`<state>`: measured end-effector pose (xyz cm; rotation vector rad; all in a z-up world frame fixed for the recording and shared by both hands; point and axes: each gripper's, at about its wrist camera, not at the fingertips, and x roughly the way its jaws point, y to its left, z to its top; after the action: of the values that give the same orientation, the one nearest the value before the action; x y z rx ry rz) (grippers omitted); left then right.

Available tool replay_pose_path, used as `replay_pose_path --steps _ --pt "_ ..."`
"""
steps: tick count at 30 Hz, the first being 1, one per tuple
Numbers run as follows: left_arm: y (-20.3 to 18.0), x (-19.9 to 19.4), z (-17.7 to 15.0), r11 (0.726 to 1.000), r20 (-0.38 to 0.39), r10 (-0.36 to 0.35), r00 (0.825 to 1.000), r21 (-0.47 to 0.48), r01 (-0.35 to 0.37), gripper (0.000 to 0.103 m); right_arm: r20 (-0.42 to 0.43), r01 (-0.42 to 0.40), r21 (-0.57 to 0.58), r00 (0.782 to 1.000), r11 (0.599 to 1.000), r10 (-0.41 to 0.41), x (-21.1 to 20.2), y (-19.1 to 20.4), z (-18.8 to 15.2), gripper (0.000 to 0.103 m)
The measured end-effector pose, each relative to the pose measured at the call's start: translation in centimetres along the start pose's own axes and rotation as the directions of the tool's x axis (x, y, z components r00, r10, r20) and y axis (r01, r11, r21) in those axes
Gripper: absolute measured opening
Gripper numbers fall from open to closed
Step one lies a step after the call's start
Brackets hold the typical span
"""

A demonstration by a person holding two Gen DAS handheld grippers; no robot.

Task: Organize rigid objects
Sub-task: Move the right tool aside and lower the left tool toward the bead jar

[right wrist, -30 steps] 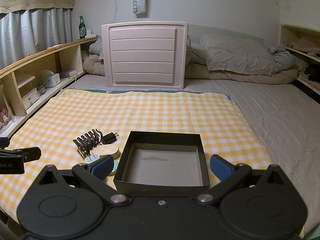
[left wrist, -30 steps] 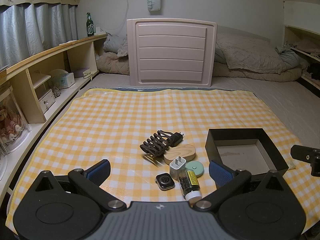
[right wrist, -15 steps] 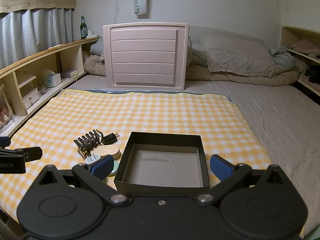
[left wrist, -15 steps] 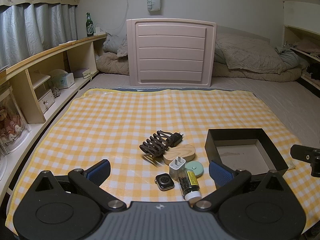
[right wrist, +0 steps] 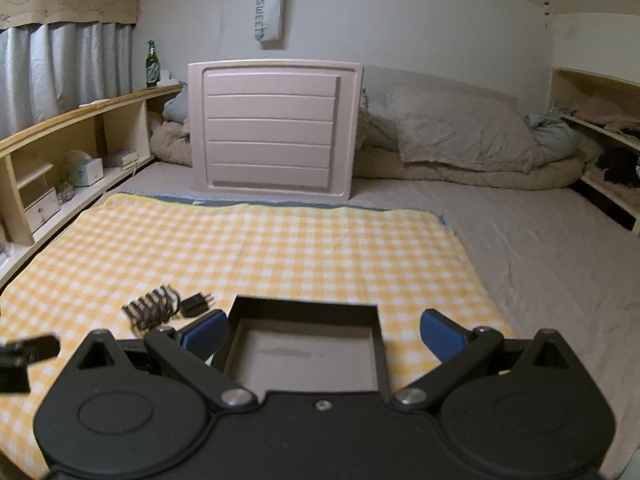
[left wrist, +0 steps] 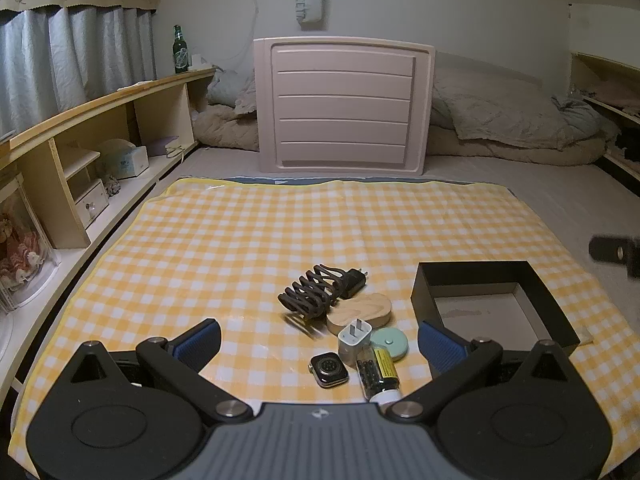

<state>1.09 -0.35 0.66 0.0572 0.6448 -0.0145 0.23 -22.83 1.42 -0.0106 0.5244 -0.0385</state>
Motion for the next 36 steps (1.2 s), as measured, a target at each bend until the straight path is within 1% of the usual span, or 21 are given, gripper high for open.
replay_pose_path --steps 2,4,7,8,10,13,15,18,19,20,21,23,25,28,31,33,34,35,36 --pt "0.1 0.2 0.2 1.0 0.002 0.0 1.0 -0.006 0.0 0.103 -0.001 0.014 -0.014 1.0 1.0 -0.014 0.7 -0.2 0.9 0.103" --pt "0.2 0.5 0.4 1.0 0.006 0.0 1.0 -0.01 0.0 0.103 -0.006 0.004 -0.021 1.0 1.0 -0.004 1.6 -0.5 1.8 0.103" --pt "0.3 1.0 0.6 1.0 0.006 0.0 1.0 -0.012 0.0 0.103 -0.031 -0.014 0.009 0.999 1.0 0.014 3.6 -1.2 3.5 0.102" --pt "0.4 1.3 0.7 1.0 0.004 -0.002 1.0 -0.015 0.002 0.103 -0.039 -0.019 0.02 0.999 1.0 0.019 4.3 -1.4 3.9 0.098" --pt "0.4 1.6 1.0 1.0 0.003 -0.006 1.0 -0.019 0.006 0.103 -0.058 -0.021 0.04 0.998 0.999 0.023 6.0 -1.9 4.7 0.094" --pt "0.3 2.3 1.4 1.0 0.005 -0.008 1.0 -0.017 0.008 0.103 -0.09 -0.007 0.056 0.996 0.998 0.012 8.6 -2.6 5.4 0.09" --pt "0.1 2.9 1.8 1.0 0.005 -0.011 1.0 -0.013 0.011 0.103 -0.121 0.004 0.073 0.993 0.997 0.005 10.3 -3.2 5.4 0.088" --pt "-0.1 3.8 2.4 1.0 0.006 -0.009 1.0 -0.008 0.009 0.103 -0.193 0.023 0.107 0.981 0.994 -0.002 12.8 -4.3 4.8 0.083" --pt "-0.2 4.2 2.7 1.0 0.006 -0.009 1.0 -0.004 0.009 0.103 -0.217 0.025 0.116 0.976 0.993 0.001 13.7 -4.7 4.4 0.08" --pt "-0.2 4.5 2.9 1.0 0.006 -0.01 1.0 -0.001 0.01 0.103 -0.246 0.03 0.122 0.969 0.992 0.001 14.7 -5.1 3.9 0.075" --pt "-0.3 4.8 3.0 1.0 0.007 -0.012 1.0 -0.001 0.012 0.103 -0.274 0.035 0.125 0.962 0.992 0.0 15.6 -5.4 3.5 0.072" --pt "-0.3 5.4 3.2 1.0 0.006 -0.017 1.0 -0.005 0.018 0.103 -0.336 0.039 0.139 0.942 0.99 0.01 17.4 -6.1 2.5 0.064" --pt "-0.3 6.0 3.2 1.0 -0.002 -0.023 1.0 -0.011 0.023 0.103 -0.39 0.046 0.157 0.921 0.986 0.019 19.0 -6.9 1.4 0.06" --pt "-0.5 6.7 3.3 0.999 -0.01 -0.035 0.999 -0.013 0.035 0.103 -0.467 0.074 0.168 0.884 0.983 0.013 20.8 -7.8 0.0 0.06" --pt "-0.7 7.2 3.3 0.999 -0.006 -0.042 0.999 -0.011 0.042 0.103 -0.533 0.086 0.18 0.846 0.98 0.024 22.0 -8.3 -1.6 0.052" --pt "-0.8 7.5 3.3 0.999 0.001 -0.043 0.999 -0.009 0.043 0.103 -0.565 0.07 0.193 0.823 0.979 0.052 22.5 -8.4 -2.6 0.05" --pt "-0.9 7.7 3.3 0.999 0.002 -0.042 0.999 -0.007 0.042 0.103 -0.584 0.059 0.201 0.809 0.978 0.072 23.1 -8.3 -2.9 0.048" --pt "-1.0 7.8 3.3 0.999 0.001 -0.043 0.999 -0.007 0.043 0.103 -0.597 0.047 0.211 0.797 0.976 0.091 23.1 -8.4 -3.3 0.044" --pt "-1.0 7.9 3.3 0.999 0.0 -0.046 0.999 -0.008 0.046 0.103 -0.606 0.038 0.221 0.788 0.974 0.107 23.2 -8.5 -3.7 0.042"
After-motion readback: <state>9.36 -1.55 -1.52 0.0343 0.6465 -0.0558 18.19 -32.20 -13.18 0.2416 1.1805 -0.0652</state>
